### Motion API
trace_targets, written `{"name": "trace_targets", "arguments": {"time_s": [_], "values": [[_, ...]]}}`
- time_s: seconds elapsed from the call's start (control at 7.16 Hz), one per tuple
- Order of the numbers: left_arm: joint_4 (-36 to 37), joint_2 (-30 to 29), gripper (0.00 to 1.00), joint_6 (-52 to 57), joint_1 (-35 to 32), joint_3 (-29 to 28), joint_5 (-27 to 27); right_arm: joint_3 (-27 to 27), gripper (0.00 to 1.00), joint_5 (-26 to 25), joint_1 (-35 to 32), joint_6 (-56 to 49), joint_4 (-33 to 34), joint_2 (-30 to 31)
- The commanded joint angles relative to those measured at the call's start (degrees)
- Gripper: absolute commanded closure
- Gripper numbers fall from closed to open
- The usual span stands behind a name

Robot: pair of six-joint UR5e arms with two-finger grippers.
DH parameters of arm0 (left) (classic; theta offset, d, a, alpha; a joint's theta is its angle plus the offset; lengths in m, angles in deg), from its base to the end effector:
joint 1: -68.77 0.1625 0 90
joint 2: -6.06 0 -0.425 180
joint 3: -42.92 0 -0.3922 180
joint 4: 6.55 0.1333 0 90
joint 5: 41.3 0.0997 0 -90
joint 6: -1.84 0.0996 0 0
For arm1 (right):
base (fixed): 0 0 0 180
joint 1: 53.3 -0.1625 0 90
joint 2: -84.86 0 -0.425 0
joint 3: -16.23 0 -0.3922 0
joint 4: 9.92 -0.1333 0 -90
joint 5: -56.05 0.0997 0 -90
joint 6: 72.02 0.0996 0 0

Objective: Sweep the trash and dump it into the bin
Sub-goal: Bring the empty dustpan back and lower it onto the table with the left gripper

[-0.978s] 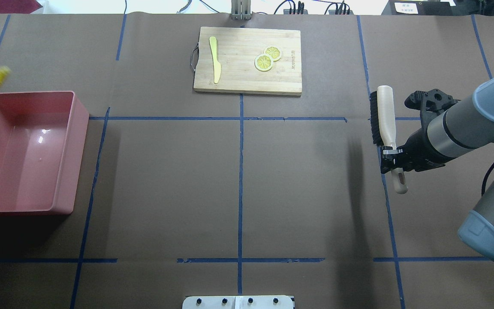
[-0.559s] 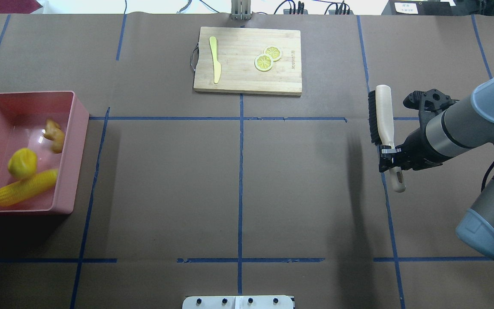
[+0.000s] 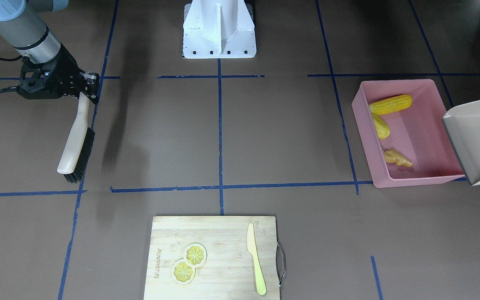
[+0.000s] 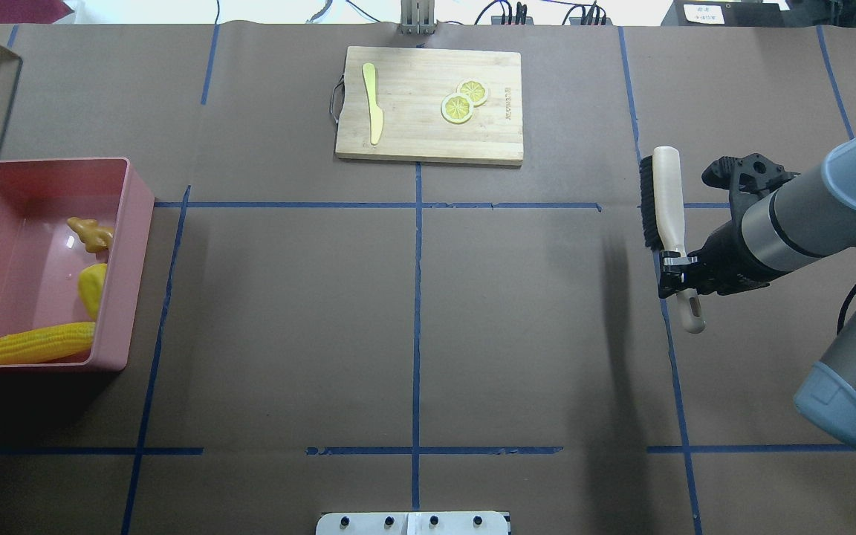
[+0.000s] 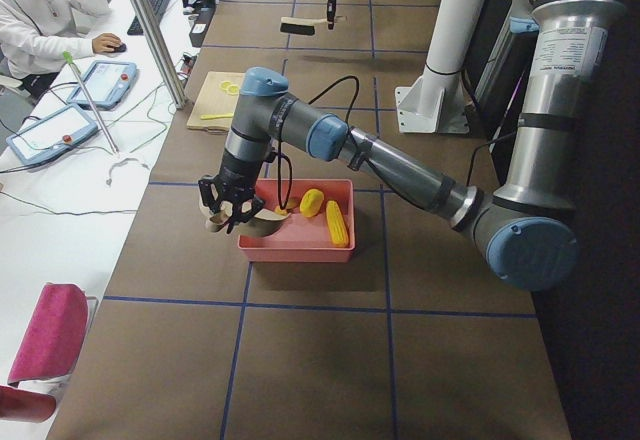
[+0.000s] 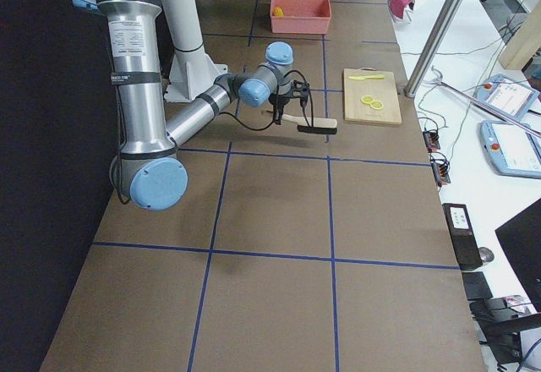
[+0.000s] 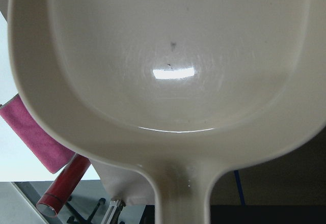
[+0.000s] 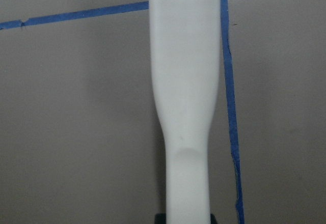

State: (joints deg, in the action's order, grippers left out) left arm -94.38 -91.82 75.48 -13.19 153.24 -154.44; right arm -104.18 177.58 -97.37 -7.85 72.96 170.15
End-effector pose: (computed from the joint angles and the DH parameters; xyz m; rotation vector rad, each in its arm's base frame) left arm -0.0186 -0.5416 0.4367 0.6508 0.0999 1.4708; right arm -0.2931 -0.3968 0.3563 -0.0188 -0.8881 0.0944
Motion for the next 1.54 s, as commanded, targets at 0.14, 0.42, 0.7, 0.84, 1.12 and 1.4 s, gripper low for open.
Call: {"name": "trace_targets", "arguments": {"time_s": [0.14, 0.42, 0.7, 0.84, 1.12, 1.4], "values": [[0.5, -7.3, 0.98, -18.3, 10.7, 0.2, -11.7, -0.6, 1.0, 0.0, -1.0, -0.5, 0.0, 1.5], [2.3, -12.7, 0.97, -24.6, 23.2, -1.2, -10.3, -0.7, 1.0, -0.1, -0.9, -0.1, 0.0, 1.5], [2.3, -15.5, 0.97, -33.1, 34.2, -1.3, -4.1, -0.7, 0.99, -0.1, -0.8, 0.2, 0.0, 1.2], [2.3, -16.2, 0.96, -36.3, 37.8, -2.3, -3.2, -0.5, 0.99, -0.1, -0.8, -0.1, 0.0, 1.2], [1.9, -17.1, 0.92, -43.2, 42.3, -4.3, -3.0, -0.5, 0.99, -0.1, -0.8, 0.1, -0.1, 1.0], [1.5, -18.6, 0.91, -44.9, 45.0, -6.4, -0.7, -0.5, 0.99, -0.2, -0.8, 0.2, -0.1, 1.0]]}}
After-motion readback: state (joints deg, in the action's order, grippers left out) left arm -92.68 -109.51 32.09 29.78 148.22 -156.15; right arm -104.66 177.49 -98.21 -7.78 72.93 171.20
